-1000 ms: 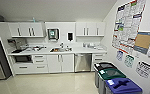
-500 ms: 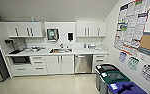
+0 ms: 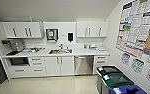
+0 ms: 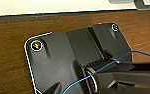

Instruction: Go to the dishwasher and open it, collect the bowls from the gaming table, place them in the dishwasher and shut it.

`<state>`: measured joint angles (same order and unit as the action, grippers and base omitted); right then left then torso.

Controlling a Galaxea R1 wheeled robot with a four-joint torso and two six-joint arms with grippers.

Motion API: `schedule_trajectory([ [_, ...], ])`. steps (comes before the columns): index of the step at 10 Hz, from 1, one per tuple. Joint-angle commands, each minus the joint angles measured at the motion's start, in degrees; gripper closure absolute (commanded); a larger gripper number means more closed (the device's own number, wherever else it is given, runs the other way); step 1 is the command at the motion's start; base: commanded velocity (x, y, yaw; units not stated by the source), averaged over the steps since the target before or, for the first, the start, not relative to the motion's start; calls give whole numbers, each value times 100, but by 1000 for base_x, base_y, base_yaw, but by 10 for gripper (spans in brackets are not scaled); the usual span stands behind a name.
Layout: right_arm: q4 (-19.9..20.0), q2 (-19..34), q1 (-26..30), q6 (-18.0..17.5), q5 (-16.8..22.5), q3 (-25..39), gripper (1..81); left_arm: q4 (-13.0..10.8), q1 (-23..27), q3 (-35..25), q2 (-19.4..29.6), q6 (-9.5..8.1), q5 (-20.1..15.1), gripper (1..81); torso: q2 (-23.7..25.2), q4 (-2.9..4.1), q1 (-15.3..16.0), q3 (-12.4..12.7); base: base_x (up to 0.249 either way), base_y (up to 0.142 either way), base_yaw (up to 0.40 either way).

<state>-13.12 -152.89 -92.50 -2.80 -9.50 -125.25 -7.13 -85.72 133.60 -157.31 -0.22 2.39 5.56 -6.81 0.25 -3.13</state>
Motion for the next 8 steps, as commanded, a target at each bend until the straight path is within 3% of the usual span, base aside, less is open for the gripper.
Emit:
schedule_trajectory([
  [1, -95, 116, 280, 17, 211, 72, 10, -69, 332, -44, 111, -4, -265, 10, 0, 0, 0, 0, 167, 0, 0],
  [8, -103, 99, 298, 17, 211, 72, 10, -69, 332, -44, 120, -4, -265, 10, 0, 0, 2, 0, 147, 0, 0],
])
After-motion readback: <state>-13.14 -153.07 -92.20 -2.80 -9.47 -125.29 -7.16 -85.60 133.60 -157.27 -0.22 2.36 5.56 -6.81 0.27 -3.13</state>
